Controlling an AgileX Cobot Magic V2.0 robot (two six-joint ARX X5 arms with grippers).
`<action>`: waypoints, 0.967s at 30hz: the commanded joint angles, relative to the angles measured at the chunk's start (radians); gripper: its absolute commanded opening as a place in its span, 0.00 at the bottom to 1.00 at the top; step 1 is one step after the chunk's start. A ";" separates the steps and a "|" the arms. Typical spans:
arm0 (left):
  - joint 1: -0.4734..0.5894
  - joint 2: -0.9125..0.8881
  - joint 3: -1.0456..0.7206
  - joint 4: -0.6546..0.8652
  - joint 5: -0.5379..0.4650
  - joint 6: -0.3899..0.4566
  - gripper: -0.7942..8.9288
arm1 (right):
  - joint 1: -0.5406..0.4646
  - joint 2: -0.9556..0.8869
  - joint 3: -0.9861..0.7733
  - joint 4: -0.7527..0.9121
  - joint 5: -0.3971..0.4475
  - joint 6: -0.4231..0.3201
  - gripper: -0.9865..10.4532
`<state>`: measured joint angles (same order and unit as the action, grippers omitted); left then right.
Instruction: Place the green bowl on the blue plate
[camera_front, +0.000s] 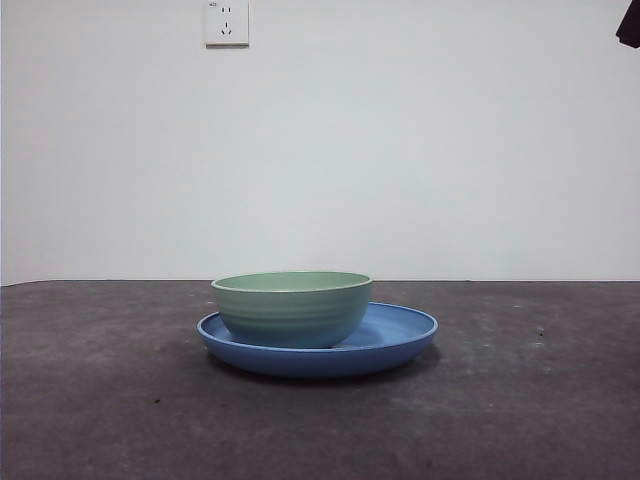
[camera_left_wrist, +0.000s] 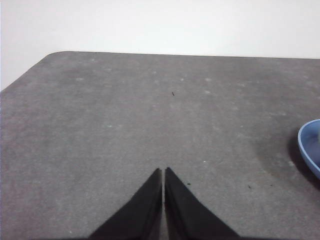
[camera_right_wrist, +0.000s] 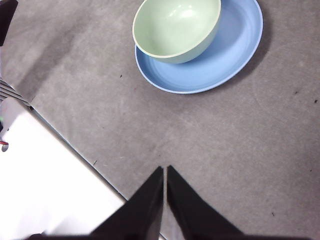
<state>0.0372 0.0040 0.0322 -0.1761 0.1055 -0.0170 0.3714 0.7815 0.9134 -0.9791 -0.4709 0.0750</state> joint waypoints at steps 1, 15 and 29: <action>0.002 -0.001 -0.021 -0.007 0.001 -0.002 0.09 | 0.005 0.007 0.010 0.010 0.000 -0.008 0.09; 0.002 -0.001 -0.020 -0.007 0.001 -0.002 0.09 | 0.005 0.007 0.010 0.010 0.000 -0.008 0.09; 0.002 -0.001 -0.020 -0.007 0.001 -0.002 0.09 | -0.083 -0.090 -0.024 0.163 0.052 -0.117 0.09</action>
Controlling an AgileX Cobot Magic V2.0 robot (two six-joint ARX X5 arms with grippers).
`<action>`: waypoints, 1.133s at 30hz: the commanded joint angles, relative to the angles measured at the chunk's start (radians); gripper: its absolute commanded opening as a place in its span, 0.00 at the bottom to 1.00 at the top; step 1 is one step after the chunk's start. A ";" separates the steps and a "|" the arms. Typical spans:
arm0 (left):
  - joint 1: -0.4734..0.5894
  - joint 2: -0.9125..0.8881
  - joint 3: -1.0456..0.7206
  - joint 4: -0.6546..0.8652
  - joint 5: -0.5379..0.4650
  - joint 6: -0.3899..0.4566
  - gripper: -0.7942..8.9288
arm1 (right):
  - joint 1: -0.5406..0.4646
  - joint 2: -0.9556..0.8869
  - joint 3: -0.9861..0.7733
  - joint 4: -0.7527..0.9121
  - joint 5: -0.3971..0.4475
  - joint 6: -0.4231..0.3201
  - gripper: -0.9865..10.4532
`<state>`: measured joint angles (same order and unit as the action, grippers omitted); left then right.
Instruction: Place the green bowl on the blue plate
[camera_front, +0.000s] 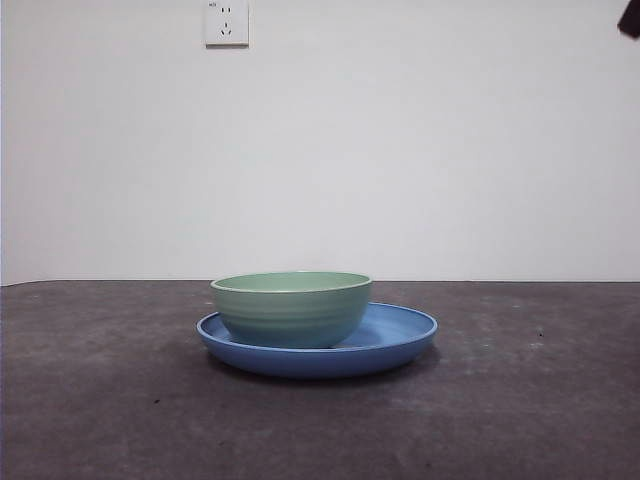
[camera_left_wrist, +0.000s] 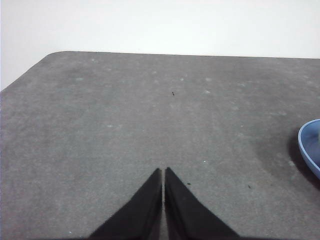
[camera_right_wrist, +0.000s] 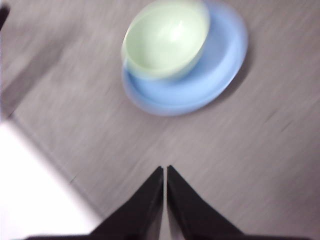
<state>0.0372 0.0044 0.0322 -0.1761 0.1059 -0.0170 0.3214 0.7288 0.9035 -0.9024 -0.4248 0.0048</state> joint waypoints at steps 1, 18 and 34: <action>0.002 -0.001 -0.020 -0.007 0.000 -0.002 0.09 | -0.058 -0.068 -0.036 0.142 0.005 -0.045 0.09; 0.002 -0.001 -0.020 -0.007 0.000 -0.002 0.09 | -0.326 -0.614 -0.691 0.754 0.183 -0.016 0.09; 0.002 -0.001 -0.020 -0.007 0.000 -0.002 0.09 | -0.326 -0.725 -0.893 0.736 0.277 0.047 0.09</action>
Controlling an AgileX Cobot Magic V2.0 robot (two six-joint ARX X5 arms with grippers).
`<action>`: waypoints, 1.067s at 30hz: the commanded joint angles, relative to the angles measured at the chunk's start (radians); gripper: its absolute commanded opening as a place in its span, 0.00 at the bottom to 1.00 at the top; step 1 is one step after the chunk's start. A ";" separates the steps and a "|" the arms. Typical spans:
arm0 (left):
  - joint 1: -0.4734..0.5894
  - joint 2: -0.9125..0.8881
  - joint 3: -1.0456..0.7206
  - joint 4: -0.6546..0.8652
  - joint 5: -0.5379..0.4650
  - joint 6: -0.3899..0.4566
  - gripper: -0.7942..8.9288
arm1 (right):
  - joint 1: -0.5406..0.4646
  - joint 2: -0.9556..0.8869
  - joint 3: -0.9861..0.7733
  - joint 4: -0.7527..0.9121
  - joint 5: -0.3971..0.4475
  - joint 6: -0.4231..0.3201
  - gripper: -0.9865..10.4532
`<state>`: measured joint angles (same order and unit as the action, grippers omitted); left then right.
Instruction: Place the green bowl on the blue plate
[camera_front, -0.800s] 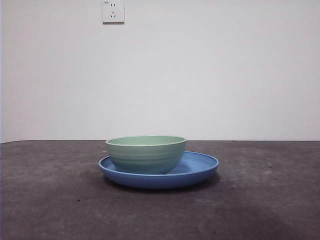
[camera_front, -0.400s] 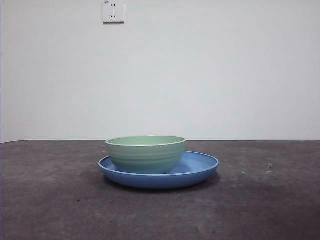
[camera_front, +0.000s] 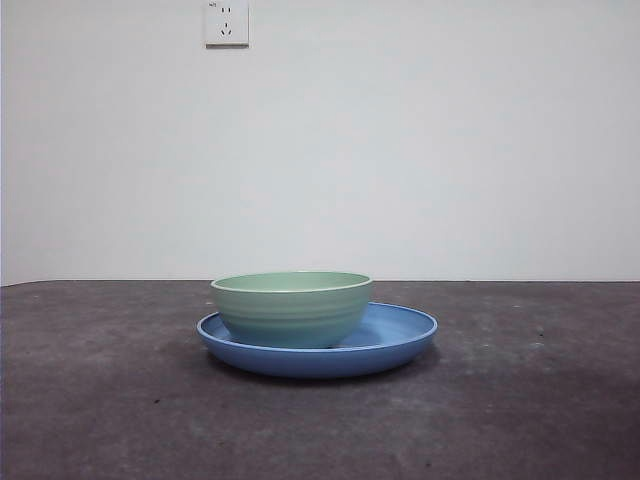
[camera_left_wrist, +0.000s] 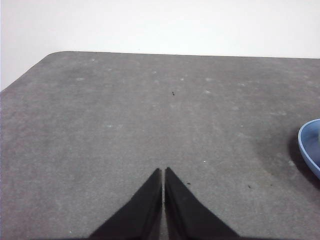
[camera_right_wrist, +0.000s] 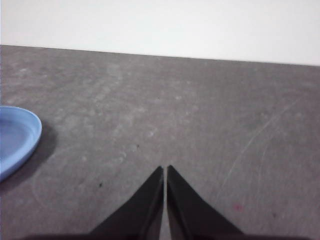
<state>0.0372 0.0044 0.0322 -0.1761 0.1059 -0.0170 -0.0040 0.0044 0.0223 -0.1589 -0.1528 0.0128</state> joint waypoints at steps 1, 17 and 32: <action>0.002 -0.001 -0.020 -0.007 0.000 -0.002 0.09 | 0.000 -0.001 -0.012 -0.014 0.005 0.040 0.09; 0.002 -0.001 -0.020 -0.007 0.000 -0.002 0.09 | 0.000 -0.001 -0.011 0.002 0.003 0.048 0.09; 0.002 -0.001 -0.020 -0.007 0.000 -0.002 0.09 | 0.000 -0.001 -0.011 0.002 0.003 0.048 0.09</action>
